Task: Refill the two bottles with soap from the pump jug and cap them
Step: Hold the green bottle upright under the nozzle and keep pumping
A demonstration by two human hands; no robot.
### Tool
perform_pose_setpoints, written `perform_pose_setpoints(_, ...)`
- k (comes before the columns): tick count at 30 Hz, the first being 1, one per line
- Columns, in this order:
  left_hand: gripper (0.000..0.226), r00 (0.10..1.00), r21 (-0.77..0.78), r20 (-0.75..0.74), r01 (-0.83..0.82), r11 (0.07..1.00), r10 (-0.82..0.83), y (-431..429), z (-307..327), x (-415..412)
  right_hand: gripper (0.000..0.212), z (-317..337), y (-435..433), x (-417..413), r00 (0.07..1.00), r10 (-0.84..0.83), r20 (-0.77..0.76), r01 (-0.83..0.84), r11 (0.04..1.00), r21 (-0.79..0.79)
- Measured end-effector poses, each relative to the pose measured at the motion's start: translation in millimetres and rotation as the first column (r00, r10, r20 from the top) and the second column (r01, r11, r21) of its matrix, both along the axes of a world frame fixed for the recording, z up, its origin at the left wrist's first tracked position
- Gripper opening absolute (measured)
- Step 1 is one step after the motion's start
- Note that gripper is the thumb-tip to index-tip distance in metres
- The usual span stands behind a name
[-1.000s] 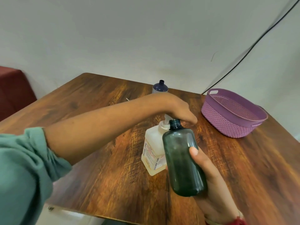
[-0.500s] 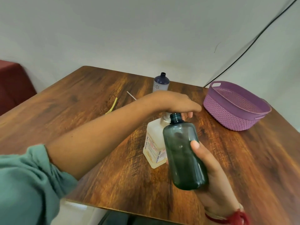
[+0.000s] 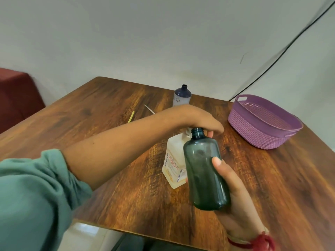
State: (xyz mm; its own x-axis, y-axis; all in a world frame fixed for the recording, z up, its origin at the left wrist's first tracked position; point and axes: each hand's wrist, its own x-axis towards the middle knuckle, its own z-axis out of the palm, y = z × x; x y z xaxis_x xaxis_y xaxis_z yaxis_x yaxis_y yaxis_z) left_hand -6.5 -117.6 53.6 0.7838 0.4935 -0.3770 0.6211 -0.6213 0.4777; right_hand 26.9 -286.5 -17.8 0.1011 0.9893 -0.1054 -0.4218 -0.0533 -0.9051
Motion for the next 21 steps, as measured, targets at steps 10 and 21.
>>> perform_pose_setpoints(10,0.036,0.999,0.059,-0.034,0.025,0.998,-0.023,1.1,2.5,4.8,0.065,-1.4,0.8,6.7,1.0,-0.001,0.001,0.001,1.0,-0.007)
perform_pose_setpoints(21,0.034,1.0,0.04,0.002,0.011,0.999,-0.011,3.0,3.7,2.9,0.061,1.2,-2.2,5.0,1.0,0.005,-0.01,-0.004,0.999,0.032)
